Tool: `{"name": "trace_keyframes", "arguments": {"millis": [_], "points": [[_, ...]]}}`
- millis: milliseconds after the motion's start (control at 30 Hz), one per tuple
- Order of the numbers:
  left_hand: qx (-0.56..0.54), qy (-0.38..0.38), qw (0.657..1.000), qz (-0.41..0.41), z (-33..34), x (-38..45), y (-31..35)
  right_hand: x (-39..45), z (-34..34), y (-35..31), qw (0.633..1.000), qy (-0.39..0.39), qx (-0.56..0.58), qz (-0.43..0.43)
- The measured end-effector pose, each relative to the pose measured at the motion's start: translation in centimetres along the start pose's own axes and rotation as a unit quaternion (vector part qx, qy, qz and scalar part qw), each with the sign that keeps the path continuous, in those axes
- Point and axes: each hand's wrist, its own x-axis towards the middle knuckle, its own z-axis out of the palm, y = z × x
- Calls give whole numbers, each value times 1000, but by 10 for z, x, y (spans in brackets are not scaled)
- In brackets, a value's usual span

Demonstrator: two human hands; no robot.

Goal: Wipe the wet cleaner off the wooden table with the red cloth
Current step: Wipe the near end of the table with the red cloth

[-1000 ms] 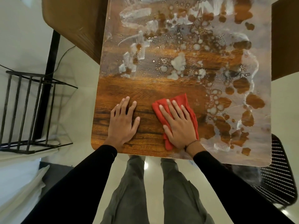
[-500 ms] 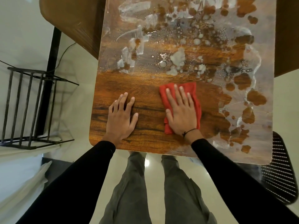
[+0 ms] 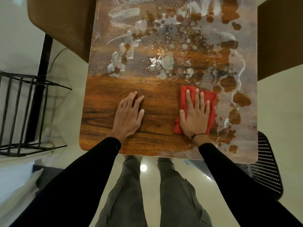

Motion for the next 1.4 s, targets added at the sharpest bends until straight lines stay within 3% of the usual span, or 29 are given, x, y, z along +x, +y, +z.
{"name": "trace_keyframes", "arguments": {"millis": [200, 333, 433, 567, 700, 800, 867, 1000, 1067, 1267, 1400], "points": [[8, 24, 1000, -12, 10, 0, -2, -84, 42, -81, 991, -33, 30, -129], [7, 17, 1000, -23, 9, 0, 4, -118, 50, -45, 984, -38, 25, -171], [5, -5, 1000, -16, 4, 0, 8, -122, 35, 18, 993, -14, 8, -116], [2, -27, 995, 96, 5, 15, 43, -111, 14, 72, 999, 9, -6, -34], [-8, -37, 991, 126, 19, 34, 90, -88, 12, 57, 996, 37, 7, 84], [16, -16, 991, 133, 30, 36, 87, -66, 14, 33, 989, 51, 9, 137], [26, -8, 990, 135, 33, 36, 84, -63, 18, 23, 992, 51, 1, 115], [38, -12, 991, 130, 35, 32, 85, -98, 25, 20, 998, 6, 9, -64], [38, -15, 991, 131, 33, 32, 86, -116, 24, 43, 995, -5, 3, -99], [61, -46, 984, 158, 35, 36, 91, -115, -9, 145, 999, 25, -20, 43], [73, -51, 982, 169, 35, 35, 90, -63, -23, 158, 988, 40, 1, 148]]}}
